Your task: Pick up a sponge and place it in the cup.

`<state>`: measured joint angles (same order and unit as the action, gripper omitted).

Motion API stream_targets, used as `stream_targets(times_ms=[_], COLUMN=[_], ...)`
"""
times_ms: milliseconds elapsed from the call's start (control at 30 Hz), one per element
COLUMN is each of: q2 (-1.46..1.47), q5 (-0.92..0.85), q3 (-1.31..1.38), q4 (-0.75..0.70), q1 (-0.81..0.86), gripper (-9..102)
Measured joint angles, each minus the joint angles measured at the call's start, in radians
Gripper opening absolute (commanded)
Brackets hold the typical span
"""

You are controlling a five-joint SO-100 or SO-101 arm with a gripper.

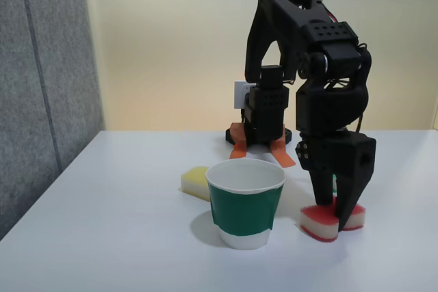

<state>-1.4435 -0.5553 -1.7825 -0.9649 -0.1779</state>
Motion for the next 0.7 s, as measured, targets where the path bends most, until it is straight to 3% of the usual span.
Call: stream_targets(times_ms=[367, 700], q2=[-0.196, -0.423], q5=[0.156, 0.334], q3=[0.109, 0.152], q4=[-0.207, -0.178], q1=[-0.054, -0.014], gripper=[0, 0])
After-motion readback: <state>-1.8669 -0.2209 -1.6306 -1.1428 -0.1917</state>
